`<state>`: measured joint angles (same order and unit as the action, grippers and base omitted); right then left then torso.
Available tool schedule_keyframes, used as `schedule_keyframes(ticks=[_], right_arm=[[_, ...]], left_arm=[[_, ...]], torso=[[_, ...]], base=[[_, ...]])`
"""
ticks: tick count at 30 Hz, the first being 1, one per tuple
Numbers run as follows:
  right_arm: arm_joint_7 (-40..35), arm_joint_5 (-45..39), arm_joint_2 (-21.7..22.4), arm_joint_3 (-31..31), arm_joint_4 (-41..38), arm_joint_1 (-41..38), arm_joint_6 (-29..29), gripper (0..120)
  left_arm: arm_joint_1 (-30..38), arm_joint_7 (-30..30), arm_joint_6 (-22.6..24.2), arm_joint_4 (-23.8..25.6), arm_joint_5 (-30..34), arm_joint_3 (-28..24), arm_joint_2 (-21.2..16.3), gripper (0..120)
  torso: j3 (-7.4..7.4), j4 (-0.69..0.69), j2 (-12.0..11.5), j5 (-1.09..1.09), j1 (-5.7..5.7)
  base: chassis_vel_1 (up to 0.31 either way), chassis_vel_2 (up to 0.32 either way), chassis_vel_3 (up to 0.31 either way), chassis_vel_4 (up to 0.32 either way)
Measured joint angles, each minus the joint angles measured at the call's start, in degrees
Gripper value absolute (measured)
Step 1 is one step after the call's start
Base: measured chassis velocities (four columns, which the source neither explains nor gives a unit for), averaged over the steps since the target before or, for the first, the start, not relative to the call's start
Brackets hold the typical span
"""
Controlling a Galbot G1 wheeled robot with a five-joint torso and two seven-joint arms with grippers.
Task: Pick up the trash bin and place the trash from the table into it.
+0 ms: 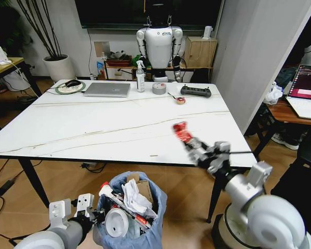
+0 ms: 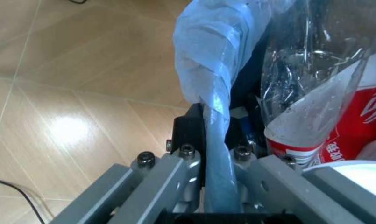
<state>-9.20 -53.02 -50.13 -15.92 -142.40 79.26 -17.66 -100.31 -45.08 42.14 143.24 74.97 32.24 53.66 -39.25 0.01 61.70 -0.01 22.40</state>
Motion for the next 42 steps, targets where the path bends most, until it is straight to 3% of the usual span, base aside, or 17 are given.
schedule_keyframes(ticks=[5,11,19,31,42], right_arm=[[11.9,1.6,3.7,4.0,-1.3,0.8,3.1,50],[20.1,6.2,7.0,5.9,-0.6,0.3,3.4,50],[23.4,15.5,10.1,7.5,3.0,0.4,4.7,50],[25.3,20.3,11.9,10.2,6.1,1.9,5.0,50],[22.6,23.8,11.5,13.5,8.6,2.8,3.2,50]], left_arm=[[0.1,-0.3,0.0,0.0,0.2,0.1,-0.2,0],[0.2,-0.6,0.0,0.0,0.4,0.1,-0.4,0],[0.6,-0.7,0.0,0.0,0.5,-0.4,-0.7,0],[1.4,-0.7,0.0,0.0,0.4,-0.7,-0.6,0],[1.6,-0.7,0.0,0.0,0.2,-0.8,-0.4,0]], torso=[[-0.01,0.0,0.0,0.01,0.0],[-0.01,0.0,0.0,0.0,0.0],[-0.01,0.0,0.0,0.01,0.01],[-0.01,0.0,0.0,0.01,0.01],[-0.01,0.0,0.0,0.01,0.01]], base=[[0.0,0.0,0.0,0.0],[0.0,0.0,0.0,0.0],[0.0,0.0,0.0,0.0],[0.0,0.0,0.0,0.0],[0.0,0.0,0.0,0.0]])
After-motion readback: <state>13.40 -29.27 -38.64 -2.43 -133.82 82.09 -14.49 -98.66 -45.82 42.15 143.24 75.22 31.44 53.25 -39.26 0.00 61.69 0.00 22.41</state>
